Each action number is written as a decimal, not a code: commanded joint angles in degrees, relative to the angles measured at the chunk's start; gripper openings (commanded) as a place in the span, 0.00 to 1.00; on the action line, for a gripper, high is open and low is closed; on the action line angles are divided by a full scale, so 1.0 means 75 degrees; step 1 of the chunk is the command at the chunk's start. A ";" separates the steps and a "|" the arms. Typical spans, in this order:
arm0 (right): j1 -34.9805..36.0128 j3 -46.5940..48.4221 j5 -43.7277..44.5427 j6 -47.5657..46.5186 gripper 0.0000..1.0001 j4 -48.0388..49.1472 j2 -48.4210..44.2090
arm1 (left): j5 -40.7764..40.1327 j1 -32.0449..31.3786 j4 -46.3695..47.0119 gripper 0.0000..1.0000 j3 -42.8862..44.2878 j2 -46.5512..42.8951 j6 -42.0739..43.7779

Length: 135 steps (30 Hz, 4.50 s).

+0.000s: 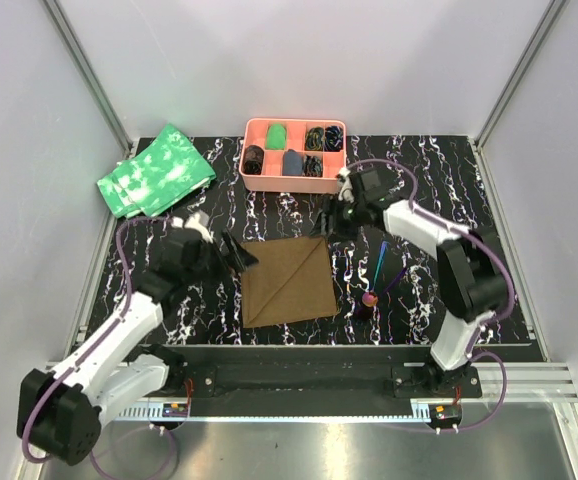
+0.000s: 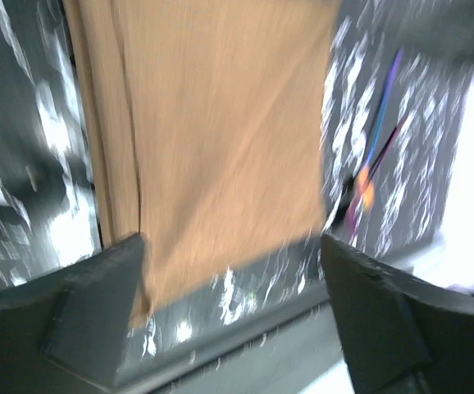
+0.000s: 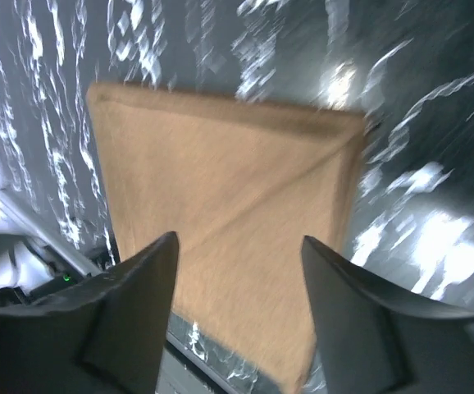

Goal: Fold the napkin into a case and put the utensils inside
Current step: Smooth out the upper triangle-folded napkin at the center of the board, then move the upper triangle-folded napkin to the center of the board, then pick up the upper triangle-folded napkin from the center of the board.

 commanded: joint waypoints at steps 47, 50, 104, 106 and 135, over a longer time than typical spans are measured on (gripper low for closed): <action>0.2194 -0.1929 0.2065 -0.1182 0.13 0.0524 -0.0316 | 0.0419 0.1686 0.1935 0.35 0.1695 0.5552 0.1120; 0.2229 -0.1564 0.2077 -0.1348 0.20 0.0019 -0.0491 | 0.0512 0.1686 0.2006 0.35 0.1425 0.5060 0.0991; 0.5991 0.1965 0.4327 -0.0727 0.49 -0.2947 0.1581 | 0.0865 0.2881 0.0272 0.66 0.0615 0.1555 0.0404; 0.6037 0.1930 0.4432 -0.0715 0.49 -0.2982 0.1640 | 0.0876 0.2904 0.0203 0.66 0.0615 0.1590 0.0428; 0.6214 0.1766 0.5347 -0.0551 0.00 -0.2841 0.0704 | 0.1862 0.2143 0.2721 0.75 0.0381 0.4285 -0.1224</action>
